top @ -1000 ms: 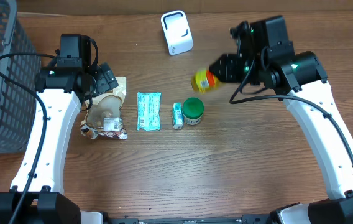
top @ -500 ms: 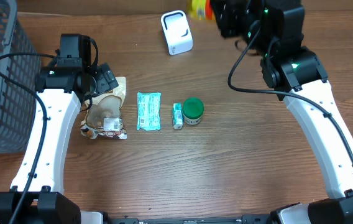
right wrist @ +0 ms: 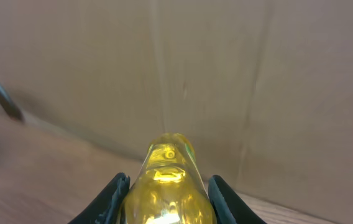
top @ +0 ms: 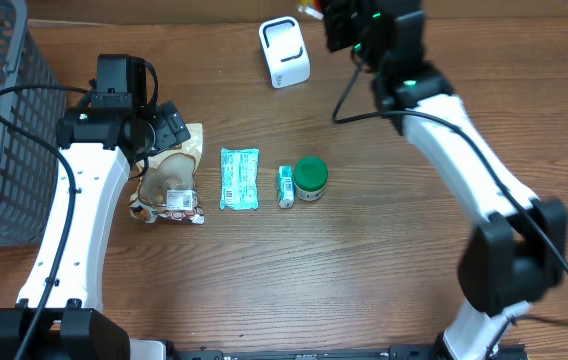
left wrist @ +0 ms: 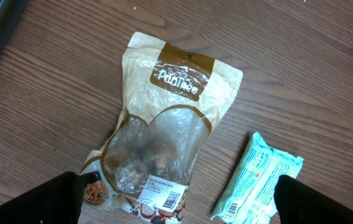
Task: Scan the item barcode
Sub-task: 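Carry the bottle to the white scanner and hold it there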
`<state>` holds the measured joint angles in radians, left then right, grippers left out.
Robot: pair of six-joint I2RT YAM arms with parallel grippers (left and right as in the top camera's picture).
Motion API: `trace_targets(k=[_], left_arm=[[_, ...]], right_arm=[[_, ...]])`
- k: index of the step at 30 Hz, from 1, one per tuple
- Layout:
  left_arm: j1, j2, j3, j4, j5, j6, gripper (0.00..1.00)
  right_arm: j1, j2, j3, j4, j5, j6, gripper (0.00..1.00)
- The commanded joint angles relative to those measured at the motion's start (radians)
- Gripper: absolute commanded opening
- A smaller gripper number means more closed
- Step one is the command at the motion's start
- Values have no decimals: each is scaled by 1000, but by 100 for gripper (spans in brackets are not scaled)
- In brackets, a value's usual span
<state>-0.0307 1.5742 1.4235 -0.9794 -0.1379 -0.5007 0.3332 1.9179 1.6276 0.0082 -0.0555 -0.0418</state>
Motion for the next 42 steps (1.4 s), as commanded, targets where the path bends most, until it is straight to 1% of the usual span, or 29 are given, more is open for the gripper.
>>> trace_targets(k=[1, 5, 8, 9, 12, 20, 30, 42], left_arm=[[3, 3, 10, 0, 8, 7, 99], [3, 3, 10, 0, 8, 7, 100], [3, 3, 10, 0, 8, 7, 100], [3, 3, 10, 0, 8, 7, 100], [3, 3, 10, 0, 8, 7, 100], [3, 3, 10, 0, 8, 7, 100], [3, 3, 10, 0, 8, 7, 100], [3, 3, 10, 0, 8, 7, 99]], right_arm=[[37, 45, 22, 67, 72, -247, 8], [73, 106, 22, 156, 172, -506, 7], [92, 140, 22, 231, 201, -682, 5], [96, 148, 22, 249, 201, -729, 4], [100, 170, 22, 268, 201, -811, 4], [100, 234, 22, 287, 198, -816, 4], [104, 305, 22, 446, 197, -820, 4], [105, 352, 22, 491, 156, -820, 4]])
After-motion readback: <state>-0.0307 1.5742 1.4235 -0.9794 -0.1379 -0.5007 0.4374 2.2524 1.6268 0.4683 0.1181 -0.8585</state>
